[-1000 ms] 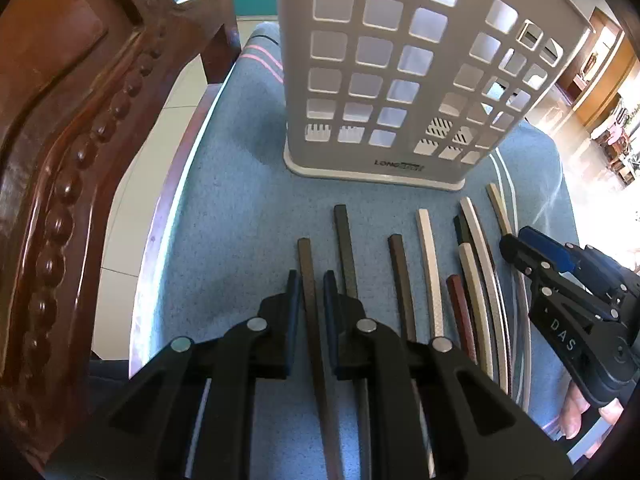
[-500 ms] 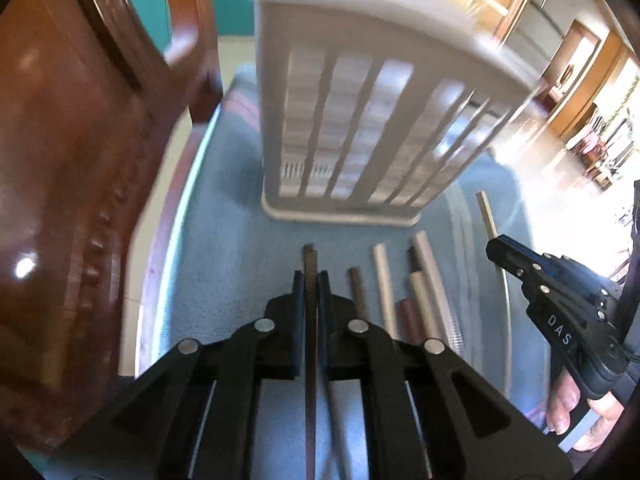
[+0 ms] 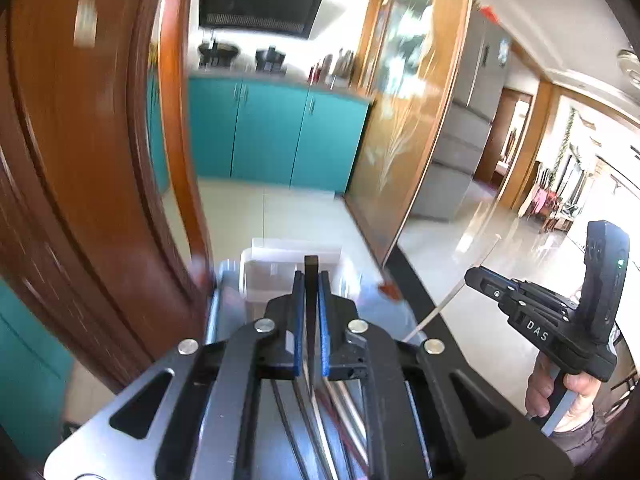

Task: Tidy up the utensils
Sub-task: 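Lift both chopsticks over the white basket and open both tools to drop them in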

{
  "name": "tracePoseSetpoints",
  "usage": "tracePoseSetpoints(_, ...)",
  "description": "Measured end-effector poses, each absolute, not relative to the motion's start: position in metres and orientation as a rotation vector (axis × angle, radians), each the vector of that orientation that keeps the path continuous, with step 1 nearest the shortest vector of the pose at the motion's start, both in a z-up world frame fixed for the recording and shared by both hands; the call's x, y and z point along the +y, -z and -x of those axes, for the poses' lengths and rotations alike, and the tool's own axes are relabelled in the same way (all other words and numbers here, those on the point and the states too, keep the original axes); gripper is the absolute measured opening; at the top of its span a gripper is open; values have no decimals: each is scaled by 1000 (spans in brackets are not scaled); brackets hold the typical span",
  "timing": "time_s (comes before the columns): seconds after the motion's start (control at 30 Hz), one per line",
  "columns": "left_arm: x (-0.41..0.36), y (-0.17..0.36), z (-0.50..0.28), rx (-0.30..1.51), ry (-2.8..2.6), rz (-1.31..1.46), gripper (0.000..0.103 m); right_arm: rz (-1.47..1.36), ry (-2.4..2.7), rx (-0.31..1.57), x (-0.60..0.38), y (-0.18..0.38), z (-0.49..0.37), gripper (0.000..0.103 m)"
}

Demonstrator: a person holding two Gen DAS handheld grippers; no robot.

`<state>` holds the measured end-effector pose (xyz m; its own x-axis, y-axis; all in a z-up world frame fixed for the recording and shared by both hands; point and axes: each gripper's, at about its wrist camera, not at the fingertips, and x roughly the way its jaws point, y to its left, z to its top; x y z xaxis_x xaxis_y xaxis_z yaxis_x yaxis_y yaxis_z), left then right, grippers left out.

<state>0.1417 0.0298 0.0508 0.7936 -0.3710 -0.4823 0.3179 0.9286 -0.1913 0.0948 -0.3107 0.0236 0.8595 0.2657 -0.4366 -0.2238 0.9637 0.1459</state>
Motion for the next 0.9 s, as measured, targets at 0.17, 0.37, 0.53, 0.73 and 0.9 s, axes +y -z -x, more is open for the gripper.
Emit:
tracePoseSetpoints(0.17,17,-116,-148,398,366,48,7,-122,-297,352,-306,-72,-114,6)
tracePoseSetpoints(0.37,6,-154,-168,342,313,31,7,-146,-298,327,-283,-94,-150,6)
tracePoseSetpoints(0.53,2,-145,-174,306,214,54,7,-67,-238,329,-255,-73,-171,6)
tracePoseSetpoints(0.73,-2,-87,-201,343,124,54,7,-34,-233,380,-240,-29,-168,6)
tracePoseSetpoints(0.9,0,-40,-216,429,115,72,7,-11,-238,389,-237,-9,-160,6)
